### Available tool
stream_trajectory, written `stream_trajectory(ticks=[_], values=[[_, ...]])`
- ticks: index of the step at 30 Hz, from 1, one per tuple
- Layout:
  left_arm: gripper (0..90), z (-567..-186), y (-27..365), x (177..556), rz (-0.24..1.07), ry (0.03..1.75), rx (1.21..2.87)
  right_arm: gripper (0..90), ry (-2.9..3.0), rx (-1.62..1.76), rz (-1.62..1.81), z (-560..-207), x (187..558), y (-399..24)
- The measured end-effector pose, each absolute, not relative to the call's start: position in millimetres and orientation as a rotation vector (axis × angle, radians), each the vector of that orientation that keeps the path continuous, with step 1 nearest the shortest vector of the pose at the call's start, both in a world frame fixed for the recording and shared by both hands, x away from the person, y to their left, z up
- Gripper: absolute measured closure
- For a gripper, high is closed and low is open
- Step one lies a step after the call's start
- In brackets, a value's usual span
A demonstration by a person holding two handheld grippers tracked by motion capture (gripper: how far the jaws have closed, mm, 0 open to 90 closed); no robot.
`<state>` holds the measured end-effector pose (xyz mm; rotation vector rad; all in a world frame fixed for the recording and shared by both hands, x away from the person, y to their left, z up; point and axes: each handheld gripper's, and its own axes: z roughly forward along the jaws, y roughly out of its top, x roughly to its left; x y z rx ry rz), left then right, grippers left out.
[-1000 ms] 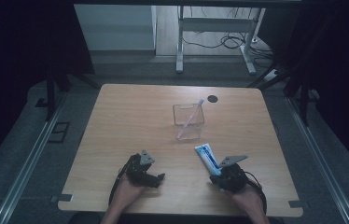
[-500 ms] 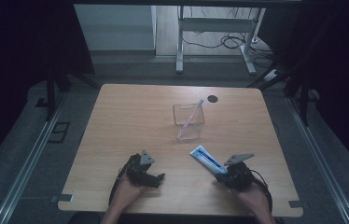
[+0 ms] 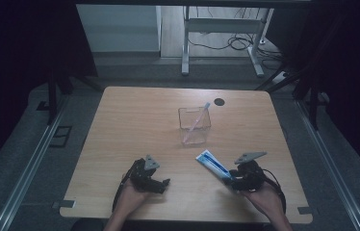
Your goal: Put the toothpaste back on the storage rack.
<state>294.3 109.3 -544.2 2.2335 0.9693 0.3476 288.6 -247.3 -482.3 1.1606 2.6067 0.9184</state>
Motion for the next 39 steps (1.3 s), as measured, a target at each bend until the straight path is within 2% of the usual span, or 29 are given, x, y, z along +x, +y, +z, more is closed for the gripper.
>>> stream_trajectory(ticks=[5,12,34,39], values=[[4.8,-544.3,109.1,294.3,0.348,0.973,2.229,41.7,2.608,1.150,0.841,-480.7,297.8,-245.6],[4.9,-544.2,109.3,294.3,0.348,0.970,2.233,39.4,2.639,1.134,0.755,-486.5,309.3,-238.9],[5.3,-544.2,109.1,294.0,0.344,0.971,2.230,43.9,2.728,1.108,0.535,-501.8,332.1,-211.5],[5.3,-544.2,109.2,294.0,0.344,0.970,2.231,47.5,2.733,1.105,0.503,-504.0,334.6,-206.2]])
